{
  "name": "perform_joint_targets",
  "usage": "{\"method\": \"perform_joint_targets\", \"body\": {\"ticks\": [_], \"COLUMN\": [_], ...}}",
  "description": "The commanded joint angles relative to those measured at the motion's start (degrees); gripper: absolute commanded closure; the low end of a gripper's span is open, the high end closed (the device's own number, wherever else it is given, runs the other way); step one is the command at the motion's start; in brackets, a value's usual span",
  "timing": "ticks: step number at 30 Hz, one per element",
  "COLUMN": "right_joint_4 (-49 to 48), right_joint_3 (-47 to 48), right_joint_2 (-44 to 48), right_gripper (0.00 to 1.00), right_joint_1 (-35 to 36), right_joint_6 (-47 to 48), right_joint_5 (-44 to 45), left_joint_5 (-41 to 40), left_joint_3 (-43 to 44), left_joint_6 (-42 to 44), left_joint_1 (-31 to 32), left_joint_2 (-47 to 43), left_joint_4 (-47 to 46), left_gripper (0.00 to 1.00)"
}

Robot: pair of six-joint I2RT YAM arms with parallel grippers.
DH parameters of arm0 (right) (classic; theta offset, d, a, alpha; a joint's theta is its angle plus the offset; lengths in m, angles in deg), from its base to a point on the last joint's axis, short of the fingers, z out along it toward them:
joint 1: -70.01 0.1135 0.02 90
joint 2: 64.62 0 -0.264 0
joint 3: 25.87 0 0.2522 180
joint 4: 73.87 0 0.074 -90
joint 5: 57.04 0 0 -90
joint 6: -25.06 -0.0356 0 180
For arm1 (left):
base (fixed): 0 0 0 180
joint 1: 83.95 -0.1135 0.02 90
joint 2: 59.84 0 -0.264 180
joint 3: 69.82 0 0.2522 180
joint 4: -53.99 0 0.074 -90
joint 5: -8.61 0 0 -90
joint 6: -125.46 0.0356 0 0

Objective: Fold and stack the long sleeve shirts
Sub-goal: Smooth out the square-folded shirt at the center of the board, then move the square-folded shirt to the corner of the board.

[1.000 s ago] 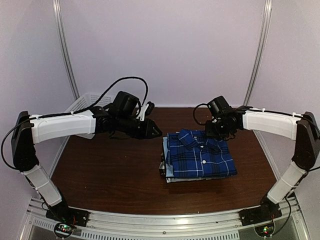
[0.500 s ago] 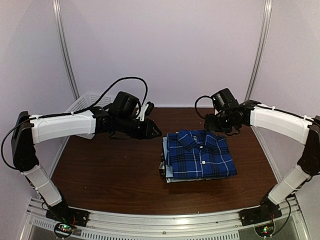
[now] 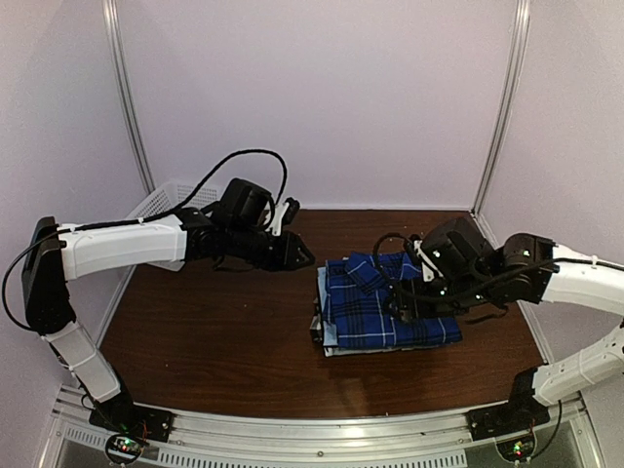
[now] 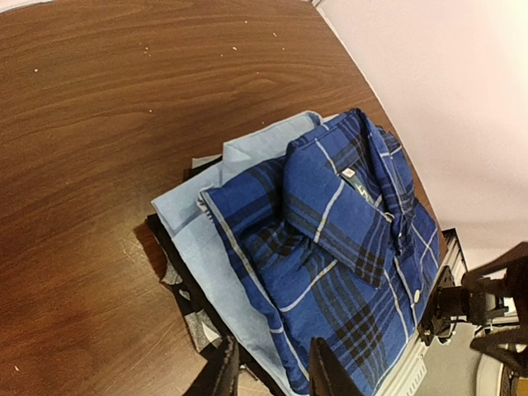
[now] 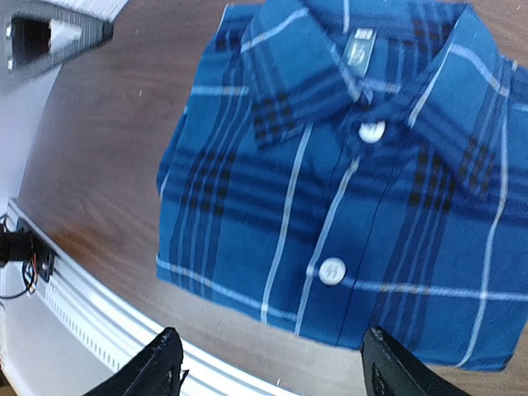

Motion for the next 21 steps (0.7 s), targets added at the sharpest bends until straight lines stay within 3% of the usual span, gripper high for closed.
{"method": "perform_joint_targets", "body": {"ticks": [1, 5, 9, 21], "right_joint_4": [3.6, 1.6, -7.0, -22.1], "right_joint_3": [-4.1, -7.8, -14.3, -19.2], "right_joint_2": [3.0, 2.4, 1.5, -14.1], "right_gripper": [0.24, 0.24, 0.23, 0.22], "right_joint_1": [7.1, 12.8, 14.7, 14.5], "right_joint_6": [-10.3, -14.5, -18.0, -20.1], "right_joint_5": [-3.8, -5.8, -8.1, 2.7], "left_joint_5": [-0.7, -0.7, -0.9, -3.1], "left_joint_3": [1.5, 1.5, 1.5, 1.2], "left_joint_6": [1.1, 0.9, 0.8, 1.2], "left_joint_1": [0.3, 0.3, 0.2, -0.8], "left_joint_2": [-0.6, -0.2, -0.3, -2.5], "left_joint_4": [-1.4, -1.4, -1.4, 0.8], "left_gripper": [0.69, 0.69, 0.69, 0.69]}}
